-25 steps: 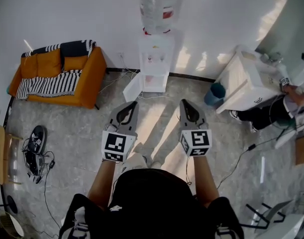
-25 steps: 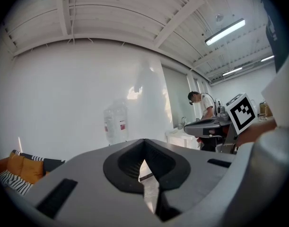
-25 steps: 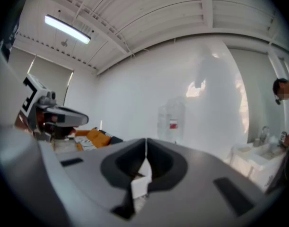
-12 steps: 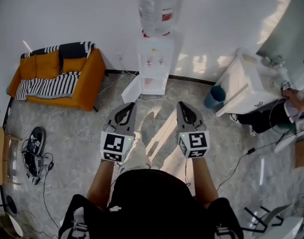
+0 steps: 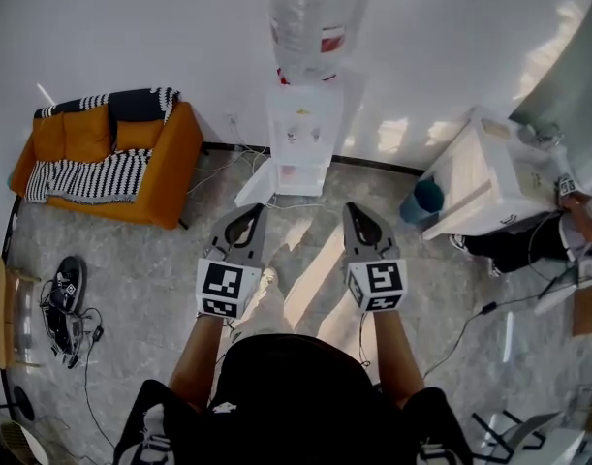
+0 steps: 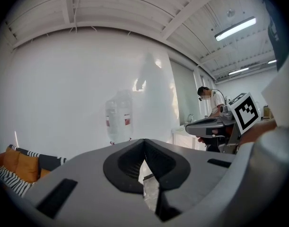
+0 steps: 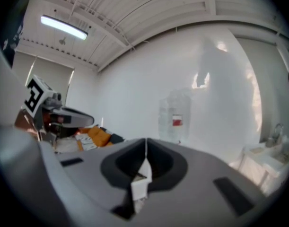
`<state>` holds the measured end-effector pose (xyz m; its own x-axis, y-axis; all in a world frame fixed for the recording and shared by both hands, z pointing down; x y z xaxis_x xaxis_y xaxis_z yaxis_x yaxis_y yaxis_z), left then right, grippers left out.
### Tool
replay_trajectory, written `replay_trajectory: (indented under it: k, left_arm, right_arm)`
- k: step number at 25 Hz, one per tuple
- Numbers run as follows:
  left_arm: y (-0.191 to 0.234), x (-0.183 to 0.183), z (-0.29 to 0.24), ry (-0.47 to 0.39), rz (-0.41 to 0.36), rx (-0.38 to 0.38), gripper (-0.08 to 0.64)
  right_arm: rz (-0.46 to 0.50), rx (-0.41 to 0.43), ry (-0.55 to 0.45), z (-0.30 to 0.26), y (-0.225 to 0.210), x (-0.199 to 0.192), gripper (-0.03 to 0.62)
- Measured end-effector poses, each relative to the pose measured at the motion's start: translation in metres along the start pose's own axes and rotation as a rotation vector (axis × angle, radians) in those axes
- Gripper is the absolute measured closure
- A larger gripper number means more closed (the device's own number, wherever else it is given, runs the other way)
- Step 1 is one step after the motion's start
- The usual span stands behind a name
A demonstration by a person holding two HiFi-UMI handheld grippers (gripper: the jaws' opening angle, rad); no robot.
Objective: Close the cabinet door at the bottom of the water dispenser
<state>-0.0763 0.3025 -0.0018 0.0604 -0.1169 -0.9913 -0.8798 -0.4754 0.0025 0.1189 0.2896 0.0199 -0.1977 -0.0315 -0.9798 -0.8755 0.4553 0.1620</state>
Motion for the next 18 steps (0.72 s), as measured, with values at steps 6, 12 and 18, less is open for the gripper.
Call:
replay_trajectory:
  k: [6,12,18]
  left_arm:
    - [0.028,0.005,-0.052,0.018,-0.008,-0.033,0.549]
    - [0.074,0.01,-0.096,0.021,0.025,-0.049,0.549]
    - [0.12,0.021,-0.139,0.024,0.023,-0.079,0.549]
  right_arm:
    - [0.008,0.017,0.018,-0.058,-0.015,-0.002,0.557]
    - [-0.01,-0.002,0.077,-0.117,-0.026,0.001,0.557]
    - [-0.009,-0.048,0.055,-0.173,-0.04,0.017,0.557]
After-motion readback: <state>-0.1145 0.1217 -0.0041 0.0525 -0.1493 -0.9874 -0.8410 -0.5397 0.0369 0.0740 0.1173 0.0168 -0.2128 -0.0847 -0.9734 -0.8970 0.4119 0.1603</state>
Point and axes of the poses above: the fingertips, and each gripper's own axes: z backward along the fingers, y to its left, x out of its top, the point moved 4 cm from there along z, backward along the fingers, and after that the axes turned 6 degrees about z, right-handed, at the moved point
